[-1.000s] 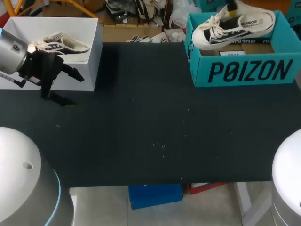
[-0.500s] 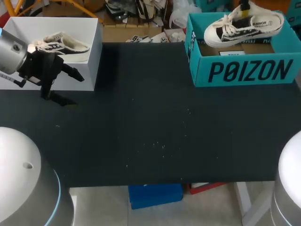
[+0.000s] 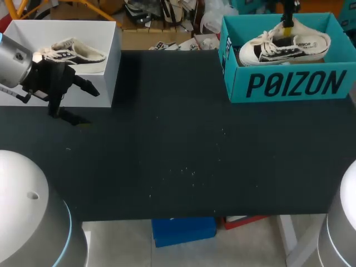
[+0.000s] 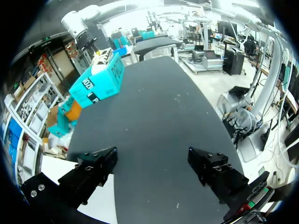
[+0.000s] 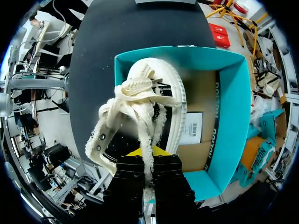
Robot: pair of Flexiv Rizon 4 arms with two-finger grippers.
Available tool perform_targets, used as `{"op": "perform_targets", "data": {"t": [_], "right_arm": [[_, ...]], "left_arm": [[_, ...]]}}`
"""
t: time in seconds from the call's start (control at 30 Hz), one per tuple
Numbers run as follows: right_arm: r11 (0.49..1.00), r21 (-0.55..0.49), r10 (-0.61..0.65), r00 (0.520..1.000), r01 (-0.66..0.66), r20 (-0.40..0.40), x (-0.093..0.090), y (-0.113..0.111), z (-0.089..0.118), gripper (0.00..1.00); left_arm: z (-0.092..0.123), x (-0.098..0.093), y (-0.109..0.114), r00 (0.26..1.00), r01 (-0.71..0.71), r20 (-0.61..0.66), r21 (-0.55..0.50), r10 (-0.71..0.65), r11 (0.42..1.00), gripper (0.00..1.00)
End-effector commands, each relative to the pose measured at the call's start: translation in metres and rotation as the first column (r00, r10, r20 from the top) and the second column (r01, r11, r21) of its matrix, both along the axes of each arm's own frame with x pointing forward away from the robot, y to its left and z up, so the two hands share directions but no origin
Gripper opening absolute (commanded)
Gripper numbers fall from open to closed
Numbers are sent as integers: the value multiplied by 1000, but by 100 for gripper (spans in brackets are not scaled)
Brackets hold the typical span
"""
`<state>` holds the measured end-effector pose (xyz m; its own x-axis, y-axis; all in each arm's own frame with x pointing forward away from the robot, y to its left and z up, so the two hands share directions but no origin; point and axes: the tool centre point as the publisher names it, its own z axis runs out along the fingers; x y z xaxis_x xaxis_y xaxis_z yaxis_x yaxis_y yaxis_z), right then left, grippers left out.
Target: Take the shoe out of the shoebox, open the shoe tongue, remove and reinsert the insole, then place the shoe into the shoebox
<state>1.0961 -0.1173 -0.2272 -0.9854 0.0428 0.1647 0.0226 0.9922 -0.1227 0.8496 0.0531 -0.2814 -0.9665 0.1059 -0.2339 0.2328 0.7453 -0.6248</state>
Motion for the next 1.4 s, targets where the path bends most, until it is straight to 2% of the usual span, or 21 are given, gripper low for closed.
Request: {"op": "perform_targets", "data": {"t": [0.03, 0.53, 1.4], "right_arm": [[1000, 16, -3, 1000, 3, -12, 6, -3, -12, 0], [999, 45, 5, 998, -2, -55, 21, -10, -37, 0], [998, 63, -3, 989, 13, -150, 22, -9, -108, 0]], "left_arm": [[-1, 0, 0, 1000, -1, 5, 0, 1, 1000, 100], [-1, 0, 0, 1000, -1, 5, 0, 1, 1000, 100], [-1, 0, 0, 1000, -1, 5, 0, 1, 1000, 100]]}}
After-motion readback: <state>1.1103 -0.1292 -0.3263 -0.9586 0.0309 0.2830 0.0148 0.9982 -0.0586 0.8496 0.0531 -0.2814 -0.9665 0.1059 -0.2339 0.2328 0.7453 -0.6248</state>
